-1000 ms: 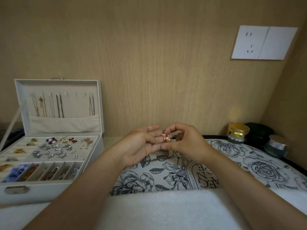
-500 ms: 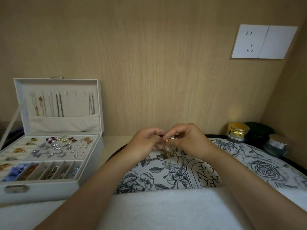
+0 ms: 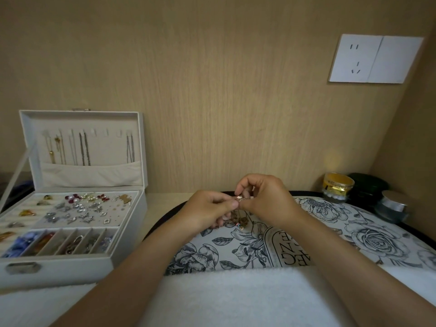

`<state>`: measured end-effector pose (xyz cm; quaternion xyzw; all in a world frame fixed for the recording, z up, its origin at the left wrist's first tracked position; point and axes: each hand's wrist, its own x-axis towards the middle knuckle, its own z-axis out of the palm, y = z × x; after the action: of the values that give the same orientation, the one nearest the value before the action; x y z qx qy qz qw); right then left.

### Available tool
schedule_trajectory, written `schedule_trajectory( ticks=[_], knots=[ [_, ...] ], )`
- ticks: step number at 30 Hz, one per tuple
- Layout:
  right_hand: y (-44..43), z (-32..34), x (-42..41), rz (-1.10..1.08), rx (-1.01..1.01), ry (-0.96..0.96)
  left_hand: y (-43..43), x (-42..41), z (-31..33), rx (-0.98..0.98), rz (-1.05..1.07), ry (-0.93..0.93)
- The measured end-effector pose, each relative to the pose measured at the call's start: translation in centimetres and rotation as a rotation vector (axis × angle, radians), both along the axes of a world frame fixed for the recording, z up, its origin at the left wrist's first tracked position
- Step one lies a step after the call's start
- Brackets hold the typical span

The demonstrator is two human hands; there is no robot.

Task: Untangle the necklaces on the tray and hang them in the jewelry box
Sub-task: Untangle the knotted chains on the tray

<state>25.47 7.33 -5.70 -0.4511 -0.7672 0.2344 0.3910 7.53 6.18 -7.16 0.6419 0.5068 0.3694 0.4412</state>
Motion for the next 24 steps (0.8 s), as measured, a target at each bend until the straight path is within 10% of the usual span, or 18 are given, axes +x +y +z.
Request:
schedule_trajectory(
  ticks=[6, 11, 17, 24],
  knots=[
    [0.2, 0.0, 0.2, -0.021, -0.061, 0.015, 0.4, -0.8, 0.1, 0.022, 0.204, -0.069],
    [1.2, -0.7, 0.9, -0.111, -0.124, 0.018, 0.9, -1.3, 0.4, -0.105, 0.345, -0.514],
    [1.3, -0.7, 0.8, -0.177, -0.152, 0.007, 1.1, -1.2, 0.0, -0.055, 0.355, -0.364],
    [1.0, -0.7, 0.7, -0.132, -0.211, 0.035, 0.5, -0.9, 0.5, -0.133, 0.259, -0.631]
  ],
)
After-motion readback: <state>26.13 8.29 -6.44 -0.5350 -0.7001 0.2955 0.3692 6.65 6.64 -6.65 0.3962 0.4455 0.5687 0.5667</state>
